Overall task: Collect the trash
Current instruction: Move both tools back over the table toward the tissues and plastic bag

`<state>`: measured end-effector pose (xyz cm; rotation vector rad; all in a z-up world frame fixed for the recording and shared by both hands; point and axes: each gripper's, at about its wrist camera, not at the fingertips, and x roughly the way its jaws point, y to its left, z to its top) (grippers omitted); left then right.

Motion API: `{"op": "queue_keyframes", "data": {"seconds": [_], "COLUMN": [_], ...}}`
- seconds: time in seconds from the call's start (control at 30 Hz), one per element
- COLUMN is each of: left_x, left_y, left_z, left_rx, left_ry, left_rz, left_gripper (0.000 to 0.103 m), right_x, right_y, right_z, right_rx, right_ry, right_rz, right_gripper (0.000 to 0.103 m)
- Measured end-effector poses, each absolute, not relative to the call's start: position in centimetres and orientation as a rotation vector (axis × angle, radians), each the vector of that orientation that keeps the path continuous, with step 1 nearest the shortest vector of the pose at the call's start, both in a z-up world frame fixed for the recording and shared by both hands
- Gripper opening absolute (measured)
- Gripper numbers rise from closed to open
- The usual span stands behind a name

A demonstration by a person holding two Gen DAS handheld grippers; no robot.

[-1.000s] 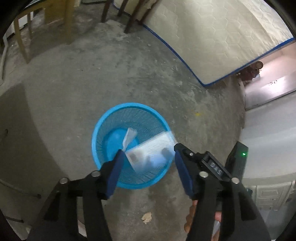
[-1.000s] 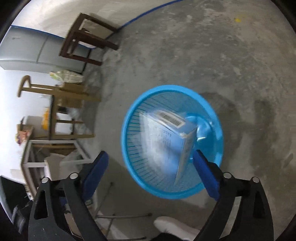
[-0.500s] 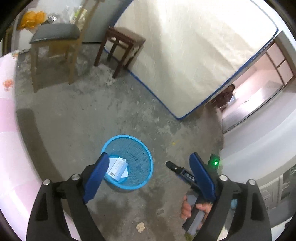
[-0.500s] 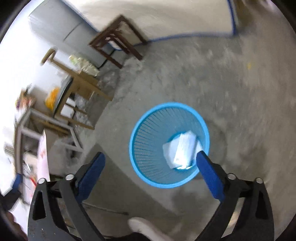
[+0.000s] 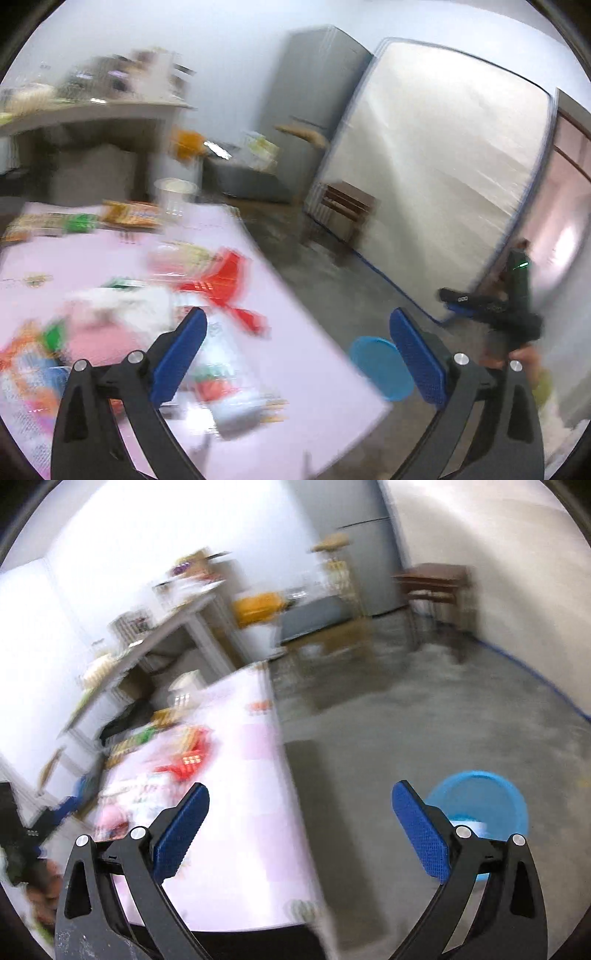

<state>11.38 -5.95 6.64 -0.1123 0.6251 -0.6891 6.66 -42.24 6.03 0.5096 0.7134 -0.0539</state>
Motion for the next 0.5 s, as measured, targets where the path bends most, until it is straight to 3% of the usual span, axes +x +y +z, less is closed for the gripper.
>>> {"op": "queue_keyframes", "data": {"seconds": [0.2,0.5], "left_x": [13.6,18.1], "left_y": [1.8,3.4], "left_z": [6.0,4.0], "left_rx": [-0.158,-0.139], "left_ry": [0.604,0.684], "left_rz": [-0.53,-0.545], "left_gripper": [0.097,0.067], "right_x": [15.6,28.5], "right_y": [-34.4,-26.0], "right_z": [7.0,3.9], "right_rx": [0.556,0.664], "right_ry": [0.819,1.059], "right_rz": [0.241,0.362], "right_gripper": [0.095,0.077]}}
